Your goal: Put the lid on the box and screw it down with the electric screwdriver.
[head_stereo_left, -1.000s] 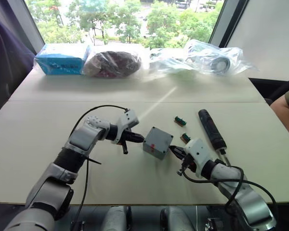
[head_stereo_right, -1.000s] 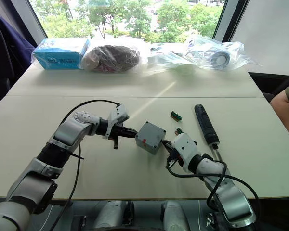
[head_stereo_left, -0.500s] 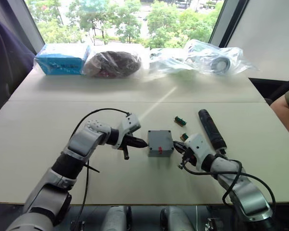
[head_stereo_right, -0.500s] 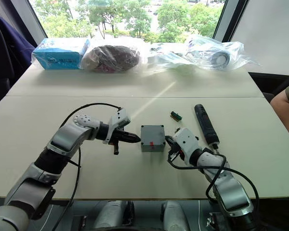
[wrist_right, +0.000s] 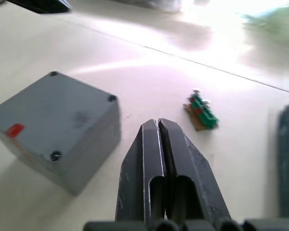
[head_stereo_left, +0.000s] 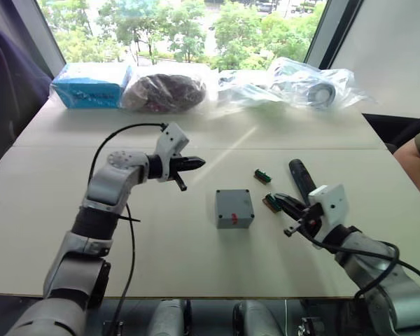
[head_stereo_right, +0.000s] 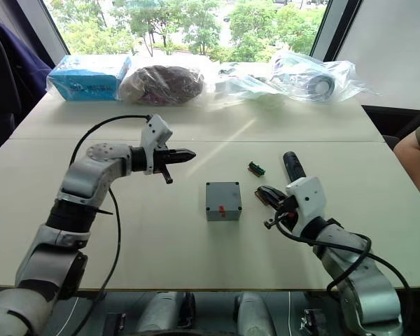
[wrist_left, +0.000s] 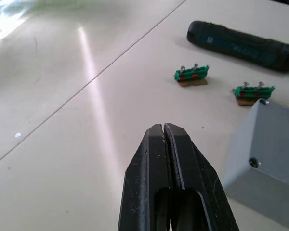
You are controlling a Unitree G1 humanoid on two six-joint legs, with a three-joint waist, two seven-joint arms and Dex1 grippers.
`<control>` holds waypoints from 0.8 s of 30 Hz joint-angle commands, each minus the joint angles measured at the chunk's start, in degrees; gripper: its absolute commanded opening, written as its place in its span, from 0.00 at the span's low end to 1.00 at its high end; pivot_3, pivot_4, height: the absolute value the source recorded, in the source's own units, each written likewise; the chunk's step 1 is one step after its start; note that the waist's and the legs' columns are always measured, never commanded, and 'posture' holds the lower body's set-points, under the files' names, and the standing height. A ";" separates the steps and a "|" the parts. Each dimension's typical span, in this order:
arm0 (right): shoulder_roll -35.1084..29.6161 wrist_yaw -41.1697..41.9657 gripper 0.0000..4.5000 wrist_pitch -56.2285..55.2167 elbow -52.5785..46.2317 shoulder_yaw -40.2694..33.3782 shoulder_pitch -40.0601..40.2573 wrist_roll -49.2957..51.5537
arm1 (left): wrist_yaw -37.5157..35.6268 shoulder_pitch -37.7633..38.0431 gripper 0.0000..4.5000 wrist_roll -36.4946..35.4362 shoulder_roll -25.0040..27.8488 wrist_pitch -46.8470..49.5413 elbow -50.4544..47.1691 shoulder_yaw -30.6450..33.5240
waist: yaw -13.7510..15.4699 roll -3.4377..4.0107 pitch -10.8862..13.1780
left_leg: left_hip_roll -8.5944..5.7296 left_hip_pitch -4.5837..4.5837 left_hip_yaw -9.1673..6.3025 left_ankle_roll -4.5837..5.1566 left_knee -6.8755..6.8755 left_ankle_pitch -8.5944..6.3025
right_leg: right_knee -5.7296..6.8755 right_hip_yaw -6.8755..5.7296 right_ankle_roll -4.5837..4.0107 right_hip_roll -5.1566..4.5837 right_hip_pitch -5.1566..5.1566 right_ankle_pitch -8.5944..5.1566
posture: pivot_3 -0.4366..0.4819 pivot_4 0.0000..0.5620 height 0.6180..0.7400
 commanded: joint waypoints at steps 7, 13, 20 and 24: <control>-5.08 1.77 0.47 -0.26 8.12 1.87 -3.39 -1.38 | -14.67 -3.60 0.00 -2.05 4.84 -1.40 -8.67 -8.89 | -0.24 0.12 0.07 | 0.01 0.00 0.01 0.00 -0.02 0.00 | -0.02 0.06 0.00 0.07 -0.04 -0.01 | 0.48 0.27 1.00; -4.64 3.25 0.78 -0.30 11.73 3.48 -5.67 -0.52 | -17.13 -2.30 0.00 0.13 8.01 -5.42 -12.07 -12.49 | 0.02 0.31 0.19 | 0.03 0.00 0.04 0.00 -0.03 0.00 | -0.01 0.10 -0.01 0.09 -0.06 -0.01 | 0.48 0.27 1.00; -4.06 2.74 0.48 -2.71 17.13 5.39 -9.08 -2.51 | -15.92 -0.77 0.00 1.23 8.07 -6.23 -13.22 -12.67 | 0.00 0.32 0.19 | 0.01 -0.03 0.03 0.01 0.01 0.00 | -0.01 0.10 0.00 0.07 -0.07 -0.01 | 0.48 0.27 1.00; -3.96 2.73 0.24 -3.55 18.24 5.80 -9.62 -2.86 | -15.47 0.11 0.00 1.29 8.17 -6.32 -13.93 -12.34 | -0.02 0.32 0.20 | 0.01 -0.05 0.03 0.01 0.01 0.00 | -0.01 0.09 0.00 0.08 -0.09 0.00 | 0.48 0.27 1.00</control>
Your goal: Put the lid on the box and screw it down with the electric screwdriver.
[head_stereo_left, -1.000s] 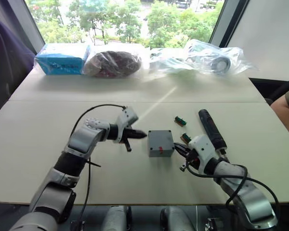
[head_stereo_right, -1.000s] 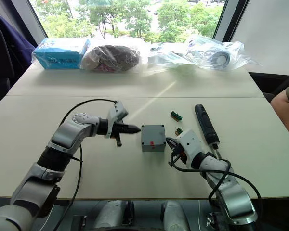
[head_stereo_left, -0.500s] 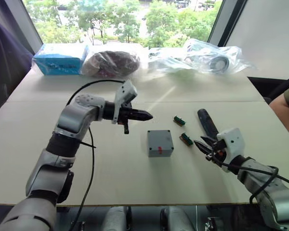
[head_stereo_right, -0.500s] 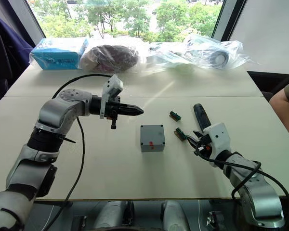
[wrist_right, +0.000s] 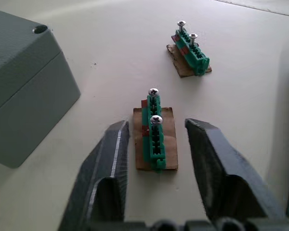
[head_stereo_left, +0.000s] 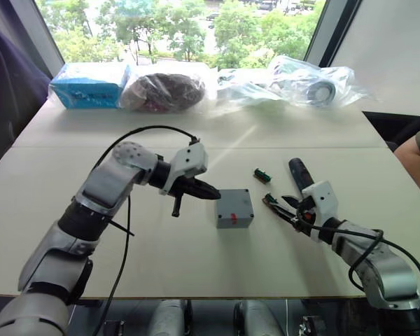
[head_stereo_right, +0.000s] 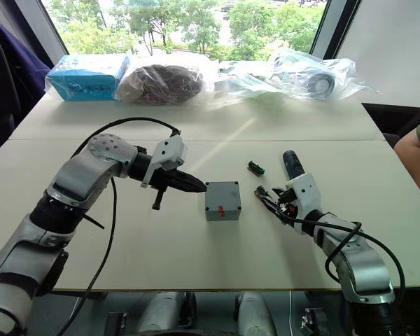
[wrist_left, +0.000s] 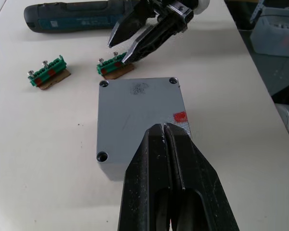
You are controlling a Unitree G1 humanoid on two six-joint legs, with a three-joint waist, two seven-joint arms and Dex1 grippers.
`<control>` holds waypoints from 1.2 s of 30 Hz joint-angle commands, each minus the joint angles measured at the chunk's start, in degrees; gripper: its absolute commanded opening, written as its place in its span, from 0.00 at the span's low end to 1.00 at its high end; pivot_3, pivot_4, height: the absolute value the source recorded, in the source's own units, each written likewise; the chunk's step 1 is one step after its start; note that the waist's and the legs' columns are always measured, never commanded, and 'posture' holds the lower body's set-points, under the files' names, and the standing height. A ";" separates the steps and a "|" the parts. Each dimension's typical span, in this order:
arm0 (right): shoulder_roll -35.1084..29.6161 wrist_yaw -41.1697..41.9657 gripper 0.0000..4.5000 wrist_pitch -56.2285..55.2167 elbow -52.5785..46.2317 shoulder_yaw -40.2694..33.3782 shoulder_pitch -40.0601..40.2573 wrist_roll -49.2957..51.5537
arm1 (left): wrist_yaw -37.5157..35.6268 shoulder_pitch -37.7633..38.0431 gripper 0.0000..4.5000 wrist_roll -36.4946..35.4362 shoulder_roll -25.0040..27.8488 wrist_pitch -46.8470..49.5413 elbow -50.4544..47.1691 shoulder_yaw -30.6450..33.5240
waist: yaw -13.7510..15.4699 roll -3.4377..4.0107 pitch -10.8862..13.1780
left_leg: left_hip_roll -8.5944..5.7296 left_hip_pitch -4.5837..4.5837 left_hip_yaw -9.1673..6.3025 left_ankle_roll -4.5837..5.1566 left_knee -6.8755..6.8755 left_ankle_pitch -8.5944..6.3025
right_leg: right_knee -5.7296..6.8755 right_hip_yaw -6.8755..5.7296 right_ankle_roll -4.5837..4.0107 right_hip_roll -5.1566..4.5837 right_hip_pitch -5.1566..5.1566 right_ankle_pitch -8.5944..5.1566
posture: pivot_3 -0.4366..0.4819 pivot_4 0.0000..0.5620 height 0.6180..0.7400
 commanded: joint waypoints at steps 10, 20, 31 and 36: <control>0.81 -0.29 0.24 -2.52 0.42 0.23 -1.73 -0.20 | 1.44 1.37 0.00 -0.13 0.35 -0.52 -3.00 0.74 | -0.01 0.00 0.00 | 0.00 0.00 0.00 0.00 0.00 0.00 | 0.01 0.00 0.00 0.00 0.00 0.00 | 0.48 0.27 1.00; 1.28 -0.64 0.01 -2.93 0.11 0.67 -1.75 -0.20 | 2.02 1.30 0.00 0.18 0.20 -0.80 -1.93 0.79 | -0.01 0.00 0.00 | 0.00 0.00 0.00 0.00 0.00 0.00 | 0.01 0.00 0.00 0.00 0.00 0.00 | 0.48 0.27 1.00; 1.42 -4.50 0.01 0.89 -10.69 -4.60 -1.08 3.56 | 3.72 0.84 0.00 -2.40 -0.32 0.85 3.49 5.25 | 0.02 0.01 0.01 | 0.01 0.00 0.00 0.00 0.00 0.00 | 0.02 -0.01 0.00 0.00 0.00 0.00 | 0.48 0.27 1.00; 2.50 -3.62 0.01 3.06 -14.01 -0.34 -5.99 6.38 | 3.91 1.02 0.00 -4.08 0.11 2.06 4.80 7.85 | -0.23 0.01 0.01 | 0.04 0.00 0.00 -0.01 0.00 0.00 | 0.05 0.00 0.01 0.02 -0.04 0.00 | 0.48 0.27 1.00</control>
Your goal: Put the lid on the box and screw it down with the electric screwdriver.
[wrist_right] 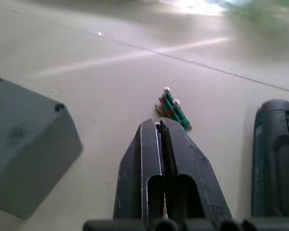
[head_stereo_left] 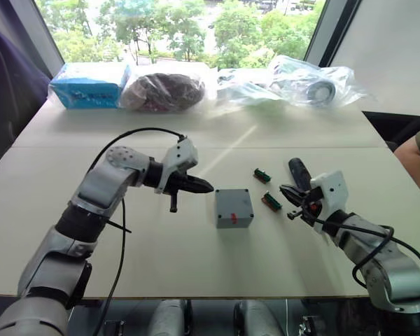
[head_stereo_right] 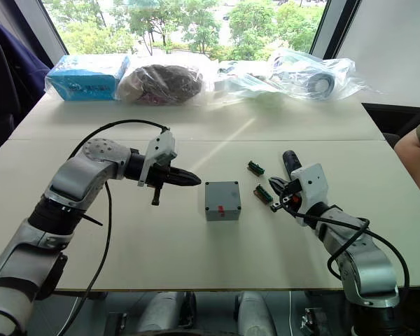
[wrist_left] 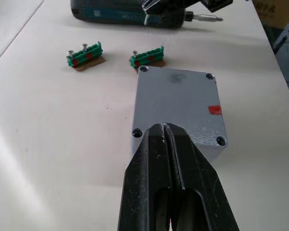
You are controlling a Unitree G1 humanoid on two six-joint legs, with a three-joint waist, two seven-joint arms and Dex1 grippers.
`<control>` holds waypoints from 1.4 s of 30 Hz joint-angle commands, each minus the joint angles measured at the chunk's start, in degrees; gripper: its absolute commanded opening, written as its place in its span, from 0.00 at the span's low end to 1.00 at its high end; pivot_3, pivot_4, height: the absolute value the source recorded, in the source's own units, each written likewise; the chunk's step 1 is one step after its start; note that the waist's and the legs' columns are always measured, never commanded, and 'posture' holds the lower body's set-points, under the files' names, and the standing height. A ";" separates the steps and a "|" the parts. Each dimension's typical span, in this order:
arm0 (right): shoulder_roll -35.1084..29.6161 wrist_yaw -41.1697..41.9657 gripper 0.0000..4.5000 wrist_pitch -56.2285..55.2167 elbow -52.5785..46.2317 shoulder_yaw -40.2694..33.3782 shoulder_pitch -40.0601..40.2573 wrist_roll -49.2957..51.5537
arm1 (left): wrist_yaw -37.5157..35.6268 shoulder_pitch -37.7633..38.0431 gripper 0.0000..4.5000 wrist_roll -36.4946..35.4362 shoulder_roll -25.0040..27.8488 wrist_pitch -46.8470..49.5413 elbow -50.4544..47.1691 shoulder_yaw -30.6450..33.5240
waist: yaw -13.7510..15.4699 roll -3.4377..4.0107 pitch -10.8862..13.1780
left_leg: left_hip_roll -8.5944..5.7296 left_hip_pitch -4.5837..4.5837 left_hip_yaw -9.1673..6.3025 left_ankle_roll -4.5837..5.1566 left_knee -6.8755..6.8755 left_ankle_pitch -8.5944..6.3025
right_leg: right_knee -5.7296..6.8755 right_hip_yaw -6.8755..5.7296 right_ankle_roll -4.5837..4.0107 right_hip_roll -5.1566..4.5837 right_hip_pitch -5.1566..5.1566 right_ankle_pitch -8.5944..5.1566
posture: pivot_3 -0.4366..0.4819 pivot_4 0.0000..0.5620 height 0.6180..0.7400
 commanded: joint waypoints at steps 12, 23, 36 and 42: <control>1.02 2.48 0.01 -3.50 2.01 9.17 -4.27 -0.71 | 2.77 2.00 0.00 -3.42 1.18 3.45 -4.87 4.06 | 0.16 0.00 0.00 | -0.03 -0.03 0.00 0.00 0.01 0.00 | -0.01 -0.01 0.00 -0.03 0.00 0.00 | 0.48 0.27 1.00; 1.40 2.77 0.01 -5.35 4.30 10.97 -4.09 -2.15 | 3.98 3.10 0.00 -3.69 1.69 4.16 -6.50 3.71 | 0.17 0.00 0.00 | -0.03 -0.03 0.01 0.00 0.01 0.00 | -0.01 -0.01 0.00 -0.03 0.00 0.00 | 0.48 0.27 1.00; 0.84 3.50 0.34 -5.49 4.49 10.60 -4.49 -2.86 | 3.97 2.51 0.00 -4.02 1.08 4.00 -6.42 3.65 | 0.18 0.00 0.00 | -0.03 -0.03 0.01 0.00 0.01 0.00 | -0.01 -0.01 0.00 -0.03 0.00 0.00 | 0.48 0.27 1.00; 0.58 1.90 0.86 -1.00 2.28 6.51 -4.79 0.05 | 3.94 1.43 0.00 -4.47 -0.42 3.43 -5.25 4.12 | 0.23 0.00 0.00 | -0.03 -0.03 0.01 -0.01 0.01 0.00 | -0.01 -0.01 0.00 -0.03 0.01 0.00 | 0.48 0.27 1.00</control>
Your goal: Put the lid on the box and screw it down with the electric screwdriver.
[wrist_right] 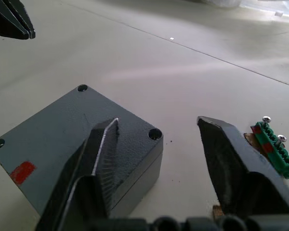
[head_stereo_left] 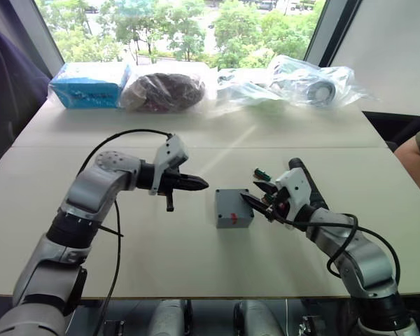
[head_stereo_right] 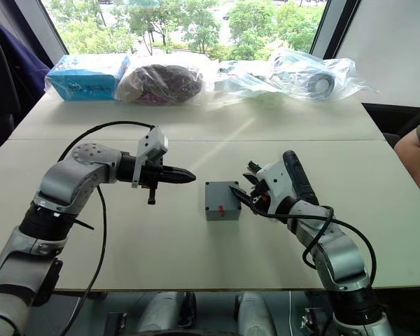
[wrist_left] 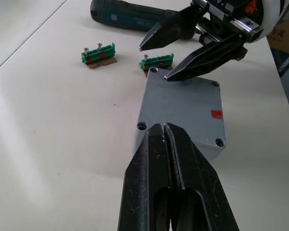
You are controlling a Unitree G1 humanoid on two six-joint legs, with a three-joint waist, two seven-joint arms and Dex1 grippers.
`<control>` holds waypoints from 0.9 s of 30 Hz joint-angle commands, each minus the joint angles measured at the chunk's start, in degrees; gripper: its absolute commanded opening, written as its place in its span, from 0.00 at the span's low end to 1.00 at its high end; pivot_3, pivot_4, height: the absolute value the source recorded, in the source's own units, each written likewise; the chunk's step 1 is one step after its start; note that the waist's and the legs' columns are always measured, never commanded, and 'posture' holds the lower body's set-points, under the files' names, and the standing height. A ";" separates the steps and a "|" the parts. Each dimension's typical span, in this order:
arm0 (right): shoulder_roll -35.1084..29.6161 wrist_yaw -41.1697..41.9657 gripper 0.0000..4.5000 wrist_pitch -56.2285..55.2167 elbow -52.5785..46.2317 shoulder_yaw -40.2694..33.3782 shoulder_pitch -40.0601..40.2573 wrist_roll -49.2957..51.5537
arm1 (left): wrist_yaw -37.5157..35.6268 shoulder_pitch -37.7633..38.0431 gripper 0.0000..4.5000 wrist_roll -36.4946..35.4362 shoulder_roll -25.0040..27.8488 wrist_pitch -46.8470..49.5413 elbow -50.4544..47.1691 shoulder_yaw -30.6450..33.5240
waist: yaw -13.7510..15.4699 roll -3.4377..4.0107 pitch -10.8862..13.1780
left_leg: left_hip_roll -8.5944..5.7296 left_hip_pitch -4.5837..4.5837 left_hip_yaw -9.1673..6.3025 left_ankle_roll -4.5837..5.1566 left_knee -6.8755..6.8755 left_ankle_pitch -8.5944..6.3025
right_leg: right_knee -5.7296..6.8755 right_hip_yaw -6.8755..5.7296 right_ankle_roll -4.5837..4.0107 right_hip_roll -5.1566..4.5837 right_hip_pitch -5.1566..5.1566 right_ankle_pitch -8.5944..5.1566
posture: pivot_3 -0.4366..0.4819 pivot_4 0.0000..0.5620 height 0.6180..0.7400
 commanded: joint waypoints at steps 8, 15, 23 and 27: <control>-11.82 -7.29 0.98 35.62 2.33 -24.98 -14.25 15.21 | -4.20 -6.23 0.00 -0.18 -1.21 -6.13 -4.63 -1.80 | 0.24 0.10 0.06 | -0.03 -0.02 0.00 -0.03 0.00 0.02 | 0.00 -0.04 -0.03 -0.10 0.01 0.02 | 0.48 0.27 1.00; -31.93 2.35 0.98 49.60 15.91 -14.55 -22.41 15.95 | -5.06 -8.02 0.00 2.25 -3.22 -10.83 -7.77 -5.55 | -0.26 0.40 0.23 | -0.02 -0.04 0.08 0.05 -0.08 -0.02 | -0.06 0.07 -0.04 -0.06 -0.08 0.01 | 0.48 0.27 1.00; -39.03 17.58 0.98 44.69 27.12 2.85 -30.25 14.03 | -3.84 -5.73 0.00 2.45 -4.08 -10.23 -8.93 -6.23 | -0.44 0.43 0.25 | -0.01 -0.10 0.11 0.11 -0.07 -0.05 | -0.07 0.13 -0.03 -0.02 -0.19 0.02 | 0.48 0.27 1.00; -37.20 22.40 0.98 43.60 34.43 10.32 -36.16 11.29 | -2.90 -4.38 0.00 2.30 -3.67 -9.22 -9.76 -5.95 | -0.34 0.43 0.26 | 0.00 -0.15 0.15 0.10 -0.07 -0.05 | -0.07 0.15 -0.03 -0.02 -0.25 0.02 | 0.48 0.27 1.00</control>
